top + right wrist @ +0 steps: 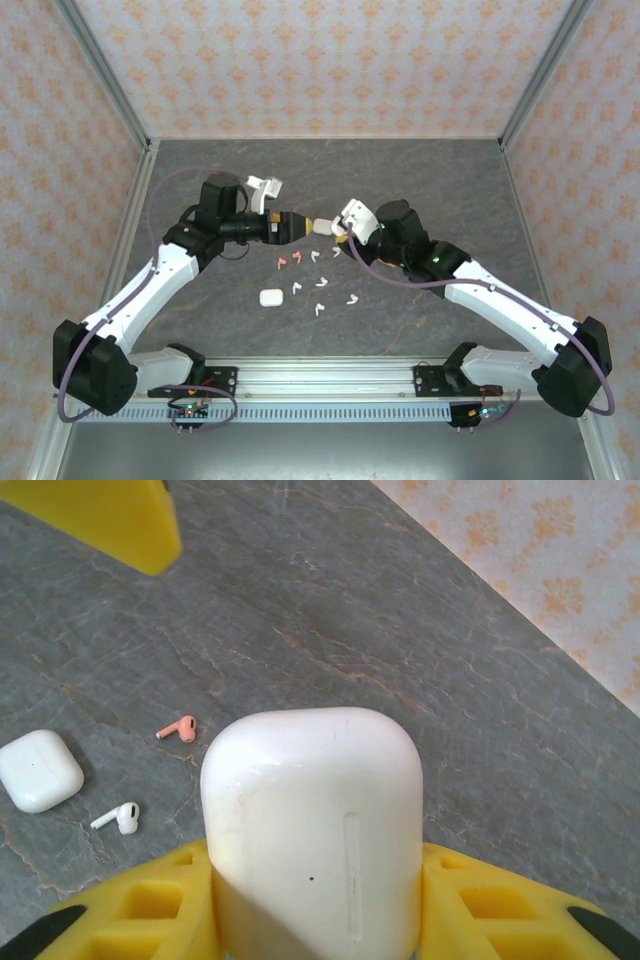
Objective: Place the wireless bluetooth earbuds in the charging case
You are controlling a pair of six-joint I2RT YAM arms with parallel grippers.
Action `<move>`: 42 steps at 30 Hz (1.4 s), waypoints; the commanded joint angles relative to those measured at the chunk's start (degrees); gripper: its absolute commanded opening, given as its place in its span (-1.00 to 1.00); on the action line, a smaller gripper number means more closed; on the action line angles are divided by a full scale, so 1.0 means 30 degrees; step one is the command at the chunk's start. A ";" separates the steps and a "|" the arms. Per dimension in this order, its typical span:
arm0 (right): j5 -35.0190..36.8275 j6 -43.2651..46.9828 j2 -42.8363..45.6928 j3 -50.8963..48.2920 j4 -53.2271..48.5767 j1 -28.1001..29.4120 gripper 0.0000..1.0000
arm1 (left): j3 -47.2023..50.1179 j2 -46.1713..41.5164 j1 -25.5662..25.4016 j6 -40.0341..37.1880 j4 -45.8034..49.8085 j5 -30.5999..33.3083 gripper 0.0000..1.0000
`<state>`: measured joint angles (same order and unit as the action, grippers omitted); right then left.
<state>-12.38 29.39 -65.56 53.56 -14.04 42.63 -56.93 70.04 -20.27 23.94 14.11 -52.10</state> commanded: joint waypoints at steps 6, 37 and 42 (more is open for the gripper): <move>-0.1180 0.1297 0.0089 0.0861 0.0534 0.0203 -0.17 | -0.1525 0.1027 -0.1540 -0.0394 -0.0552 -0.0920 0.62; -0.1184 0.0554 -0.0647 0.1222 0.0774 0.0533 -0.13 | -0.2503 0.3438 -0.2830 -0.0299 -0.1172 -0.1187 -0.39; -0.1064 0.0008 -0.0427 0.1223 -0.0065 0.0526 0.18 | -0.2474 0.3162 -0.2831 -0.0591 -0.0872 -0.0706 -0.58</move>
<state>-16.14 30.79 -67.44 55.13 -13.58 43.75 -62.85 80.40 -28.51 23.86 11.88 -54.48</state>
